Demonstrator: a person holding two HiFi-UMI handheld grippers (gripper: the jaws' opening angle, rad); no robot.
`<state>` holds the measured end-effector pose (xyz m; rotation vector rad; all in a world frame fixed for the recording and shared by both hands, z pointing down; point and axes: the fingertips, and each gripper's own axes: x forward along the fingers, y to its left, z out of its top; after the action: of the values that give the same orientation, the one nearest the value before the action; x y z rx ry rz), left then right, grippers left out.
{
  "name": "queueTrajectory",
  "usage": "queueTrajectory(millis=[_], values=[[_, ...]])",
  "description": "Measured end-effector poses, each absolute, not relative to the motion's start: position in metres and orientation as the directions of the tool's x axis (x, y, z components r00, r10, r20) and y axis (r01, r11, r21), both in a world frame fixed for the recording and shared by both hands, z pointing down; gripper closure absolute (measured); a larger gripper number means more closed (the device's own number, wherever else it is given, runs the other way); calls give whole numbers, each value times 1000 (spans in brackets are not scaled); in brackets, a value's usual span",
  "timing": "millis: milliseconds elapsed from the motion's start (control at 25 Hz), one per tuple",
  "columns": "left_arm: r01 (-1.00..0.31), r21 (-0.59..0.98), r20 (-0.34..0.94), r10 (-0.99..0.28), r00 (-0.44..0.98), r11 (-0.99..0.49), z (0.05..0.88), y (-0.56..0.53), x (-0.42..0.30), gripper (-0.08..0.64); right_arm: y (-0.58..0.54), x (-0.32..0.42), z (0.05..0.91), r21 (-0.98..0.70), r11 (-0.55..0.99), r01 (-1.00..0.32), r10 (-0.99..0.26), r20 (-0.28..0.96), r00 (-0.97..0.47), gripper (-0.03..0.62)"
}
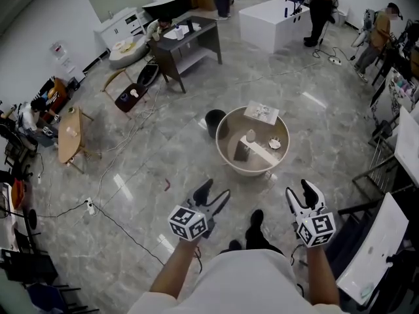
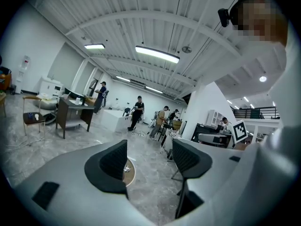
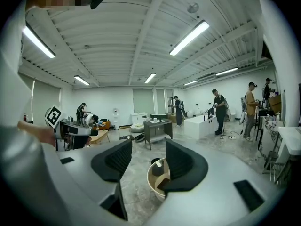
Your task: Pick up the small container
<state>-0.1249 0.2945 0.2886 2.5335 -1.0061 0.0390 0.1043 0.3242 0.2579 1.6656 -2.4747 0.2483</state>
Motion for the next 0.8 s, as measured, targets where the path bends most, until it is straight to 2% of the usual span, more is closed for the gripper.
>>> queueTrajectory(millis=[800], values=[[-697, 372, 192, -684, 704, -613, 297, 130, -54, 251, 138, 170, 284, -71, 455, -888, -850, 262, -456, 353]])
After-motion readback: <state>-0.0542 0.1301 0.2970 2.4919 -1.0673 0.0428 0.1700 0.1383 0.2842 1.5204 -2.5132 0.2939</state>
